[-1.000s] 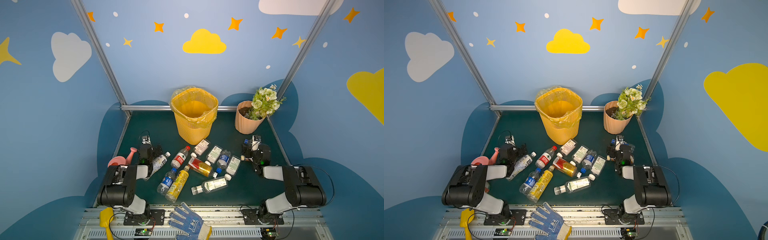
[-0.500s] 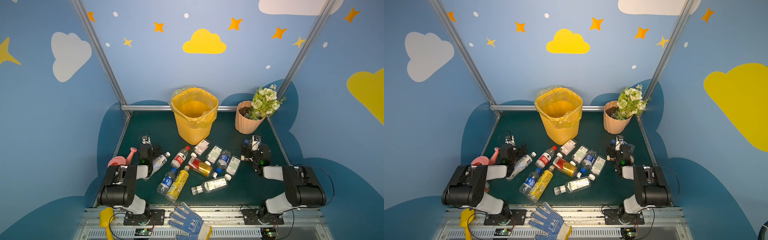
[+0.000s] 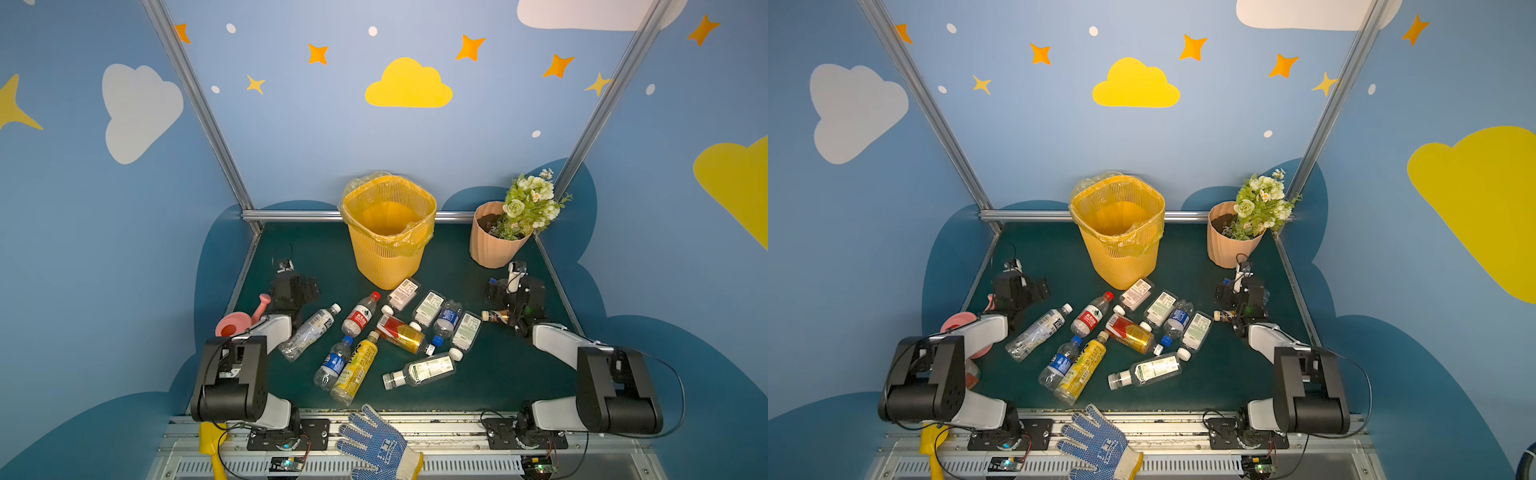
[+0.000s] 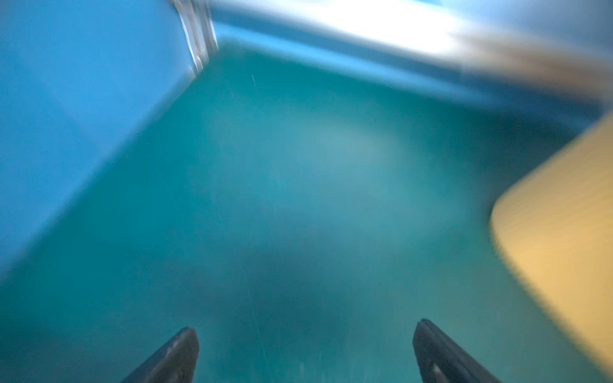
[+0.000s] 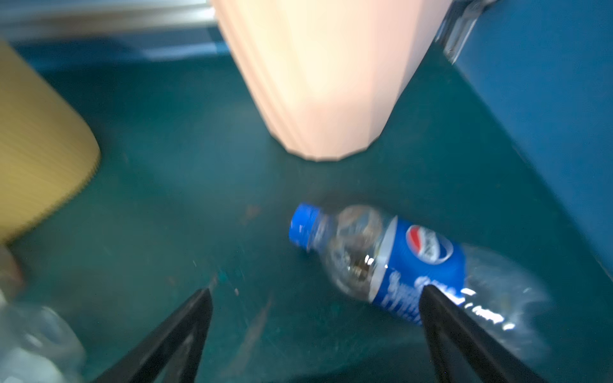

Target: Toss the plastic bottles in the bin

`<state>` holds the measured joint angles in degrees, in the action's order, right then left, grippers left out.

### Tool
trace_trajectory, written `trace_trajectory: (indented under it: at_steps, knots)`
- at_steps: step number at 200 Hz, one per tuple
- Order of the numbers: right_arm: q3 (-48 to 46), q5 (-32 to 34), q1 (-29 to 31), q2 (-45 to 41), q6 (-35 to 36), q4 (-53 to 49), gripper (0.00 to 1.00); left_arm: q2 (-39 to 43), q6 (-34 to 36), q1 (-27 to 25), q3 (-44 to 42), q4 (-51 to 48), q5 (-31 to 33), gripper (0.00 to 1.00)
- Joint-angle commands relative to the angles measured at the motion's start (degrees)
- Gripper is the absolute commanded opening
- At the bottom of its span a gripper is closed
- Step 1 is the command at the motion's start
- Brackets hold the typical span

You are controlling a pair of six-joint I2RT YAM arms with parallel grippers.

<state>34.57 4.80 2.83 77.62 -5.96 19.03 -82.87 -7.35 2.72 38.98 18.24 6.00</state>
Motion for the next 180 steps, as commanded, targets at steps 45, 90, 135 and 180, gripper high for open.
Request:
trace_trajectory:
  at_steps: [45,90,135,180]
  knots:
    - [9.7,4.4,0.1,-13.0,-28.2,-38.7,0.95,16.0,-2.6,0.4,5.1,-15.5,-2.5,1.00]
    - [11.4,5.4,-0.3,-14.6,-38.0,-49.9,0.94,23.1,-3.7,-1.5,4.9,-16.9,-2.9,1.00]
    - [9.1,4.8,-1.9,-14.0,-41.3,-51.9,0.93,25.8,-0.7,-6.5,4.1,-19.0,-1.8,1.00]
    - [9.6,4.2,-3.5,-9.3,-41.8,-50.9,0.91,25.1,0.1,-7.9,3.6,-18.2,-3.2,1.00]
